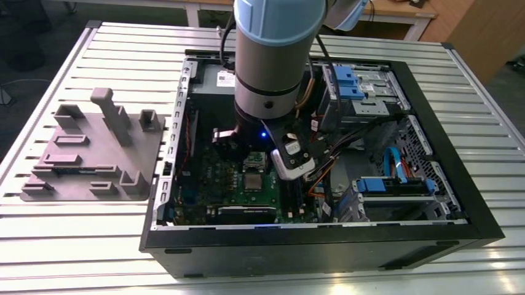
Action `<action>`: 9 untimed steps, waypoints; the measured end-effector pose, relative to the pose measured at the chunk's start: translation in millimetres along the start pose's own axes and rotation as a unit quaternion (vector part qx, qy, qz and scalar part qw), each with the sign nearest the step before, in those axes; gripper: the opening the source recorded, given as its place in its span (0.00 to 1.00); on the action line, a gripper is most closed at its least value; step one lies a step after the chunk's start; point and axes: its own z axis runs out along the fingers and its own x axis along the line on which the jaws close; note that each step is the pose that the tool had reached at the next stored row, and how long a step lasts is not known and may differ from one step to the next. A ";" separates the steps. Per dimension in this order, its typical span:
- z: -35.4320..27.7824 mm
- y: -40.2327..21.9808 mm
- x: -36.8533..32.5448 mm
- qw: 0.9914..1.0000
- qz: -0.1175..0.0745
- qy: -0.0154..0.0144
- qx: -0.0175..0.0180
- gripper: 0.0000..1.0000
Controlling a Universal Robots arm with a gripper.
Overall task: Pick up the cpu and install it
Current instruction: 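Place the cpu into insertion slot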
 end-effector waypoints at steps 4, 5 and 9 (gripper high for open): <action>0.0 0.0 0.0 1.000 0.000 0.000 0.000 0.54; -0.1 0.0 0.0 1.000 0.000 0.000 0.000 0.54; -0.1 0.0 0.0 1.000 0.000 0.000 0.000 0.54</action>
